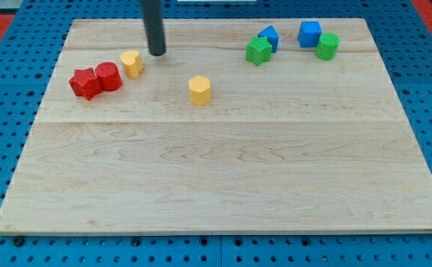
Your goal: Push the yellow blocks into the red circle
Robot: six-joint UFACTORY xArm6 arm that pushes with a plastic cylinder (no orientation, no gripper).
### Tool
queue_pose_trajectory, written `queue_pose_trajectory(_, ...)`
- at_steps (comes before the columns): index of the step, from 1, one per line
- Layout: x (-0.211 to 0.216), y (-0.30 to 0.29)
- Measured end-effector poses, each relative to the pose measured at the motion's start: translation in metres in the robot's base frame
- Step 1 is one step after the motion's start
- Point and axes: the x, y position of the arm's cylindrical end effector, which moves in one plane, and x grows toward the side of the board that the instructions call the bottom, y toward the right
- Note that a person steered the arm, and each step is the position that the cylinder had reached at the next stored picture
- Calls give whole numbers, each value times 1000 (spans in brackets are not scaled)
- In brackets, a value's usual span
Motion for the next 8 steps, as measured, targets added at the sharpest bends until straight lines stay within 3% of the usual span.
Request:
queue_pose_trajectory(1,28,4)
queue_pose_trajectory(3,46,184)
queue_pose_trajectory(4,93,195)
queue_pose_trajectory(5,115,114)
queue_pose_trajectory(6,109,40)
queue_pose_trajectory(8,86,139)
